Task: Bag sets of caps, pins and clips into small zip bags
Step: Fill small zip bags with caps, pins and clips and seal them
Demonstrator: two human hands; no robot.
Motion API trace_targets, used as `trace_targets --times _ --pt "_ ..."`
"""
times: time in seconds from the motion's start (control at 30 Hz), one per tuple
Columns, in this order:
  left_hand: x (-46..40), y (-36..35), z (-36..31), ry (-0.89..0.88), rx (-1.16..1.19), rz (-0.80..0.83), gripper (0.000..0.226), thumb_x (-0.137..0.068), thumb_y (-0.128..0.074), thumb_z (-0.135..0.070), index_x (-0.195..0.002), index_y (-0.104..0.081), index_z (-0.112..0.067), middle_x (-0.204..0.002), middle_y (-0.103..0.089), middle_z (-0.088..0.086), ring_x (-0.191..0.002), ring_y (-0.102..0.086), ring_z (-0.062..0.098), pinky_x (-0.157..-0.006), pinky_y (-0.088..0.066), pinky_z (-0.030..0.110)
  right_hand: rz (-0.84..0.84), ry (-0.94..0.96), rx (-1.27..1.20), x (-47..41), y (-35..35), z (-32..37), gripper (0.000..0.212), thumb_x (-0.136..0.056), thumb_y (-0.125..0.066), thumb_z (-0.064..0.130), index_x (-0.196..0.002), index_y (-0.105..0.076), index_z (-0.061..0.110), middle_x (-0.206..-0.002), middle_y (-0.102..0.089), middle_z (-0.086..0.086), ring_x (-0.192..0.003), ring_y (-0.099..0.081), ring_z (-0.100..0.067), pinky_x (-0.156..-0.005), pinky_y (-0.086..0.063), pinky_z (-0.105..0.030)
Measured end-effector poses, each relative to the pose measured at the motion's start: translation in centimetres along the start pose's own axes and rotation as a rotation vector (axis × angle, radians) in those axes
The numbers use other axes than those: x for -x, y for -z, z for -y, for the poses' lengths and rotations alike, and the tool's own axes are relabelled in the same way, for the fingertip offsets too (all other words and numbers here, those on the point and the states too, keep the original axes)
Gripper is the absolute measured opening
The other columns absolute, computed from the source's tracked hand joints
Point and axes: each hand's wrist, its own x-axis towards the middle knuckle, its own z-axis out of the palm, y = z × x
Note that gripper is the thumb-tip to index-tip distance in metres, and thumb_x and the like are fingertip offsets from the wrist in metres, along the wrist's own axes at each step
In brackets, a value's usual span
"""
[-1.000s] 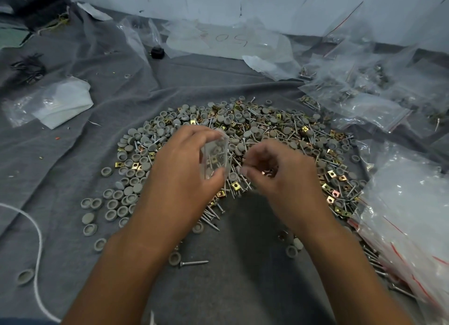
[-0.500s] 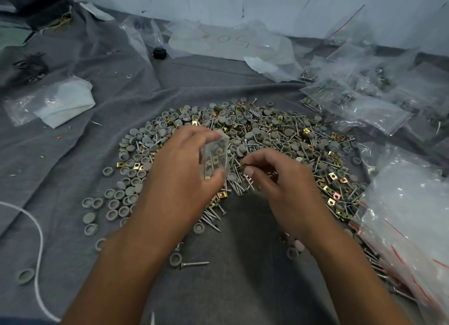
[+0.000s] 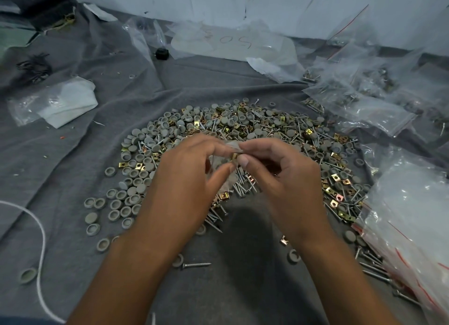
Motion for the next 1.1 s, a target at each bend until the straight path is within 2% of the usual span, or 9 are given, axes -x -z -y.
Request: trace_targets --times 0.07,0.27,0.47,0.57,0.67,0.73,0.9,1.0,1.1 --pt "0.0 0.1 0.1 0.021 -0.001 -0.014 0.019 -0.084 -0.072 -0.032 -0.103 -0.072 -0.033 -0.103 -0.064 -0.021 -0.079 -0.051 -0.016 -0.075 -0.036 -0.002 -0.007 -0.016 -0.009 0.0 0.2 0.1 0.014 -0.09 -0.073 0.018 -0.104 -0.073 0.021 -0.094 -0.073 0.016 -0.089 -0.07 0.002 -0.075 -0.053 -0.012" --pt "0.1 0.5 -0.5 0.005 0.006 0.004 0.045 -0.076 -0.07 -0.042 -0.119 -0.067 -0.029 -0.106 -0.058 -0.022 -0.083 -0.051 -0.015 -0.078 -0.036 -0.002 -0.022 0.102 0.082 0.0 -0.2 0.2 0.01 -0.088 -0.076 0.016 -0.098 -0.074 0.016 -0.09 -0.071 0.013 -0.084 -0.067 -0.003 -0.074 -0.048 -0.011" --pt "0.1 0.6 -0.1 0.026 -0.013 -0.048 0.04 -0.082 -0.073 -0.024 -0.121 -0.066 -0.028 -0.108 -0.058 -0.02 -0.083 -0.05 -0.015 -0.077 -0.034 -0.003 -0.017 0.054 0.138 0.0 -0.1 -0.7 0.01 -0.092 -0.072 0.02 -0.101 -0.072 0.019 -0.093 -0.07 0.015 -0.087 -0.066 0.001 -0.075 -0.048 -0.009" --pt "0.0 0.6 0.2 0.051 -0.012 -0.125 0.035 -0.089 -0.065 -0.014 -0.122 -0.068 -0.024 -0.11 -0.061 -0.015 -0.085 -0.052 -0.009 -0.079 -0.035 -0.003 0.22 -0.084 0.234 0.2 0.0 -1.6 0.011 -0.09 -0.072 0.027 -0.099 -0.069 0.032 -0.093 -0.065 0.022 -0.089 -0.062 0.004 -0.077 -0.051 -0.014" --pt "-0.1 0.5 0.2 0.053 -0.019 -0.129 0.033 -0.092 -0.062 -0.013 -0.123 -0.068 -0.024 -0.113 -0.06 -0.015 -0.088 -0.052 -0.01 -0.081 -0.033 -0.004 0.503 -0.125 0.433 0.6 -0.7 -2.4 0.015 -0.092 -0.071 0.031 -0.105 -0.068 0.038 -0.102 -0.058 0.02 -0.097 -0.054 -0.002 -0.086 -0.052 -0.036" --pt "-0.1 0.5 0.2 0.05 -0.022 -0.124 0.033 -0.092 -0.063 -0.012 -0.122 -0.068 -0.024 -0.111 -0.059 -0.017 -0.089 -0.052 -0.01 -0.082 -0.032 -0.004 0.562 -0.092 0.491 0.7 -1.0 -2.5 0.016 -0.094 -0.069 0.031 -0.109 -0.068 0.037 -0.107 -0.055 0.015 -0.106 -0.051 -0.009 -0.088 -0.051 -0.041" --pt "0.0 0.5 0.3 0.046 -0.019 -0.122 0.033 -0.091 -0.062 -0.012 -0.122 -0.068 -0.024 -0.108 -0.058 -0.019 -0.089 -0.051 -0.013 -0.082 -0.031 -0.004 0.511 -0.061 0.518 0.6 -1.1 -2.6 0.01 -0.1 -0.059 0.032 -0.105 -0.067 0.031 -0.105 -0.054 0.013 -0.106 -0.049 -0.01 -0.087 -0.048 -0.039" --pt "-0.1 0.5 0.4 0.045 -0.022 -0.108 0.035 -0.089 -0.064 -0.011 -0.122 -0.068 -0.025 -0.107 -0.058 -0.02 -0.086 -0.05 -0.012 -0.083 -0.033 -0.002 0.382 -0.178 0.258 0.3 -0.6 -2.4 0.01 -0.103 -0.055 0.025 -0.101 -0.063 0.03 -0.092 -0.06 0.015 -0.087 -0.055 -0.002 -0.074 -0.045 -0.021" --pt "-0.1 0.4 0.3 0.037 -0.028 -0.064 0.038 -0.086 -0.068 -0.014 -0.122 -0.068 -0.026 -0.106 -0.057 -0.021 -0.083 -0.049 -0.013 -0.079 -0.032 -0.001 0.237 -0.13 0.016 0.2 -0.3 -1.3 0.011 -0.103 -0.057 0.019 -0.102 -0.063 0.029 -0.086 -0.063 0.02 -0.08 -0.06 0.0 -0.066 -0.043 -0.01"
